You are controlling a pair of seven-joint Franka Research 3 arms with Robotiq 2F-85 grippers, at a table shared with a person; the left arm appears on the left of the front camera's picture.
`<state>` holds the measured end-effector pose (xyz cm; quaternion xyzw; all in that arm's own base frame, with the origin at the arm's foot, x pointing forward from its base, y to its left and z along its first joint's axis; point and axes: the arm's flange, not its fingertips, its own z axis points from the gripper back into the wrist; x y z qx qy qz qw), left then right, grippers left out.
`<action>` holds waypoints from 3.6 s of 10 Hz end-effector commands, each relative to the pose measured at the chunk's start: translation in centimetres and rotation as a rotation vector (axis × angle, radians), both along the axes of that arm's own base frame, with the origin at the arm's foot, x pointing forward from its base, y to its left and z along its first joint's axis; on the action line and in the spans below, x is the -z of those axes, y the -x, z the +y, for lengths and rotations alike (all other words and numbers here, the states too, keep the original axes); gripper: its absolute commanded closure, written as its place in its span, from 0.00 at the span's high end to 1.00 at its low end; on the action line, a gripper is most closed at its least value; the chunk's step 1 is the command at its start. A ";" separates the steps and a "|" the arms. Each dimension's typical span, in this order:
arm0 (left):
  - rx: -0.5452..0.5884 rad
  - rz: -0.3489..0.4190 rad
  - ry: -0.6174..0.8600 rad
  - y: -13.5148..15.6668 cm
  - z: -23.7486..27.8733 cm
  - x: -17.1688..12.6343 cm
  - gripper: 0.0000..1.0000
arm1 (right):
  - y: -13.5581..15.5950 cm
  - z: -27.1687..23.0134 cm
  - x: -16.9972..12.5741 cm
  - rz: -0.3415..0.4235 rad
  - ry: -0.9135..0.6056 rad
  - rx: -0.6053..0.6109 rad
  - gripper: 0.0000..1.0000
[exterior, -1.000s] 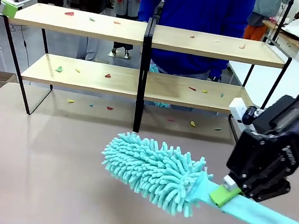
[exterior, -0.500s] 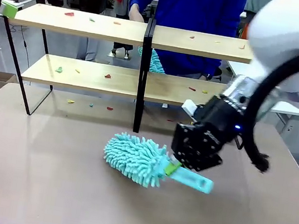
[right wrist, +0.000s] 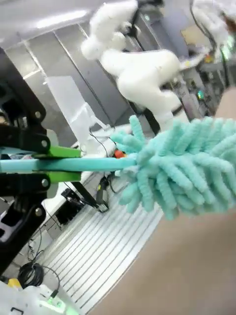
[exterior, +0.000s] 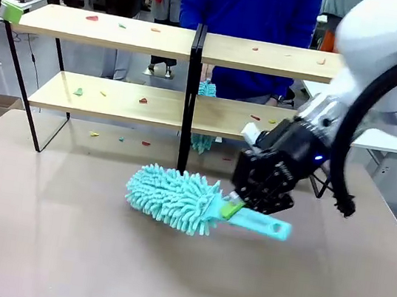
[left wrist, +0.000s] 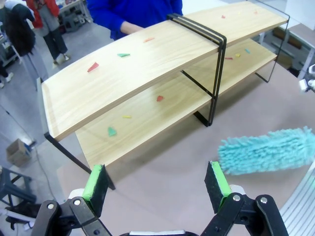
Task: Clean the shelves.
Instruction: Pick up the Duster when the human hands it over, then clean a randomly selected level of the Shelf with the Duster.
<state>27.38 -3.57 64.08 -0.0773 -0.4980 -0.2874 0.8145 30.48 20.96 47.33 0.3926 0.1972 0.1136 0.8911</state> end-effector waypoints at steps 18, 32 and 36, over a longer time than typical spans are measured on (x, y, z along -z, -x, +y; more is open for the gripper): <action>-0.002 0.001 -0.004 0.0 0.0 0.1 1.00 | 5.7 8.1 1.4 -0.049 0.457 -0.035 0.12; -0.002 0.001 -0.004 0.0 0.0 0.1 1.00 | -5.2 18.7 6.9 -0.568 0.414 0.396 0.12; -0.002 0.001 -0.004 0.0 0.0 0.1 1.00 | -9.5 20.3 8.4 -0.555 0.411 0.470 0.12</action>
